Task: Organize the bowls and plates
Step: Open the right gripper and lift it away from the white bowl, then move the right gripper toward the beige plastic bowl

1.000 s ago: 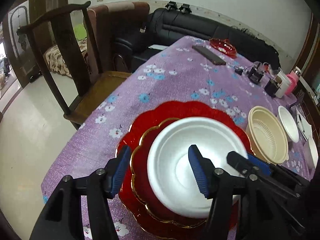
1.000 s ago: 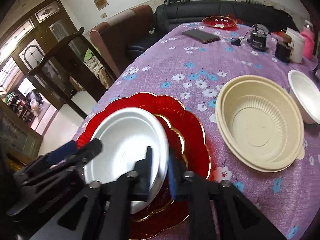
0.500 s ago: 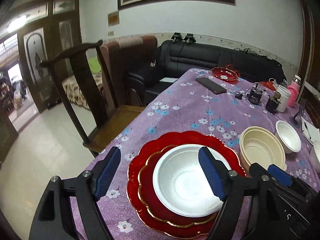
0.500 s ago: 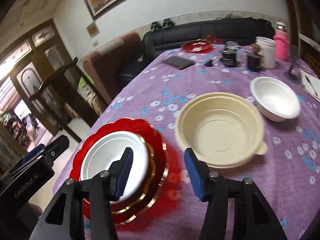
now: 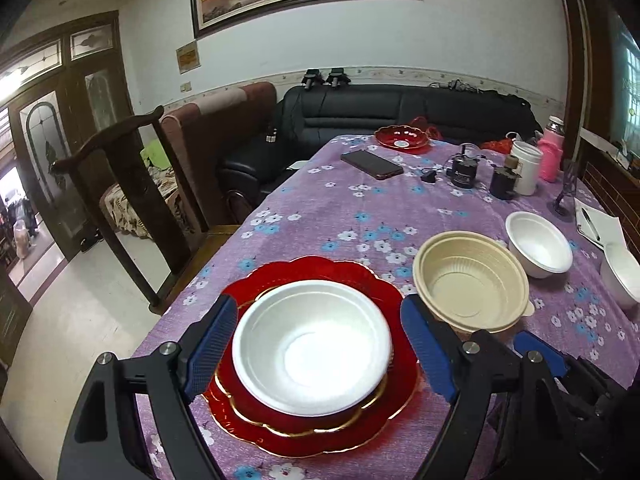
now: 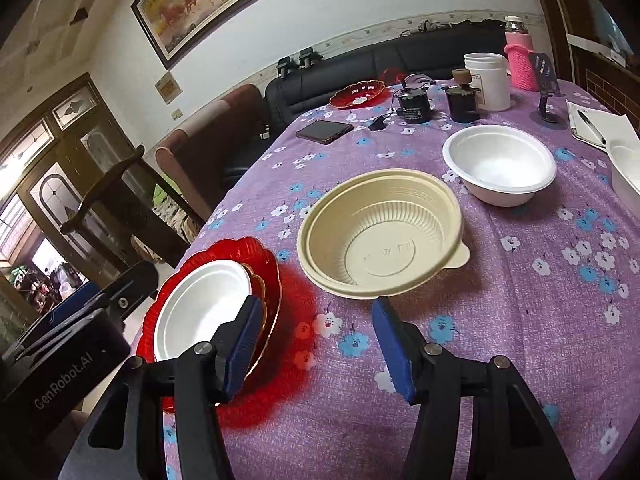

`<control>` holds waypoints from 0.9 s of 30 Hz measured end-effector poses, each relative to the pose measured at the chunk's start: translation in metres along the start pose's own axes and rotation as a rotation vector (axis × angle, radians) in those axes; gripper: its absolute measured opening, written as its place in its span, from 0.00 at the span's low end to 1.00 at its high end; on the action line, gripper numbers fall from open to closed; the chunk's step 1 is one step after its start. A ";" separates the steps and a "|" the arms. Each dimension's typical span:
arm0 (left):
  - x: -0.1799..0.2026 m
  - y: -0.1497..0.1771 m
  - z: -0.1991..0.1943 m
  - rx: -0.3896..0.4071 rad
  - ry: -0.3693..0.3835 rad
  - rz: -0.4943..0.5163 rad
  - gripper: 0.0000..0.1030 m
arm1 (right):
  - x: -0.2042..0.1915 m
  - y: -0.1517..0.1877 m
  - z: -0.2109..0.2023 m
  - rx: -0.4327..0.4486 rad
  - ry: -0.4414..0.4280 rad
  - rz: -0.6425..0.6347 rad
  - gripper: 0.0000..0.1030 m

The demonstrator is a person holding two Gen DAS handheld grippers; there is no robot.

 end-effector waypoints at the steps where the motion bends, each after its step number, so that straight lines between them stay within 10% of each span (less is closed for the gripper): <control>1: 0.004 0.000 -0.002 0.003 0.001 0.008 0.81 | 0.002 0.000 -0.002 0.001 0.001 0.000 0.60; 27: 0.031 0.004 0.003 -0.038 0.045 0.049 0.81 | 0.030 0.001 -0.002 -0.012 0.026 0.047 0.61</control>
Point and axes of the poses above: each gripper's, at about its wrist camera, not at the fingertips, and z roughly the way its jaws point, x to its right, y to its underside, the point moved 5 cm from there along z, roughly the way its jaws point, and after that the axes turned 4 degrees about -y, right-handed, at the moved point
